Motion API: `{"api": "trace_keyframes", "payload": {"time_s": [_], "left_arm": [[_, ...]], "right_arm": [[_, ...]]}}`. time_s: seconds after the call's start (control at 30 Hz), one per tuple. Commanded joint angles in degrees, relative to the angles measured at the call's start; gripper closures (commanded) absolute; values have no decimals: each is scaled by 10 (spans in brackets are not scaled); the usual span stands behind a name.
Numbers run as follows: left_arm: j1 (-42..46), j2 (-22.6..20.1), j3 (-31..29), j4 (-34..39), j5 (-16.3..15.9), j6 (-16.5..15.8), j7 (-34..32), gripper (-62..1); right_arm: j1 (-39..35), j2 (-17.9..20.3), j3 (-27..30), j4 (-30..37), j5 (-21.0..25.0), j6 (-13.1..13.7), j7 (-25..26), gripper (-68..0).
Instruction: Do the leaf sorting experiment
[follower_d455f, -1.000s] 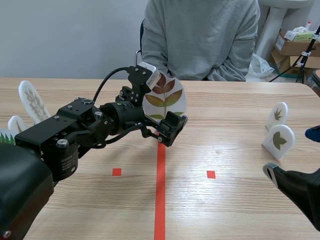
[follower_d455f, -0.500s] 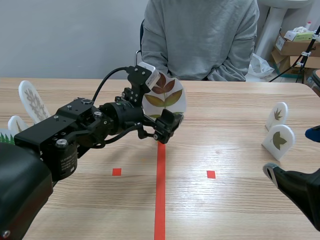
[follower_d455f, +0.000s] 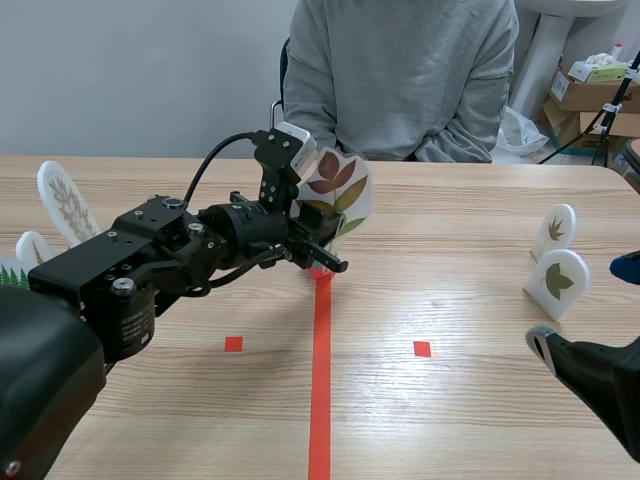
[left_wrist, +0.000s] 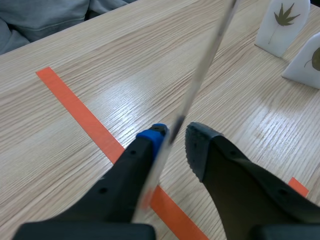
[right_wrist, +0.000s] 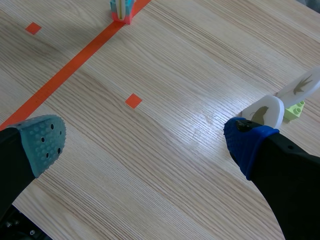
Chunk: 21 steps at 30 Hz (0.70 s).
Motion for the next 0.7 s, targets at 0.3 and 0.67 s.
{"api": "trace_keyframes", "payload": {"time_s": [0.3,0.67], "left_arm": [[-3,3,-2,18,-7,-7,0,-34],[78,-9,-3,142,-12,-46,54,-31]], "right_arm": [[7,2,0,0,4,4,5,-679],[7,2,0,0,4,4,4,-679]]}}
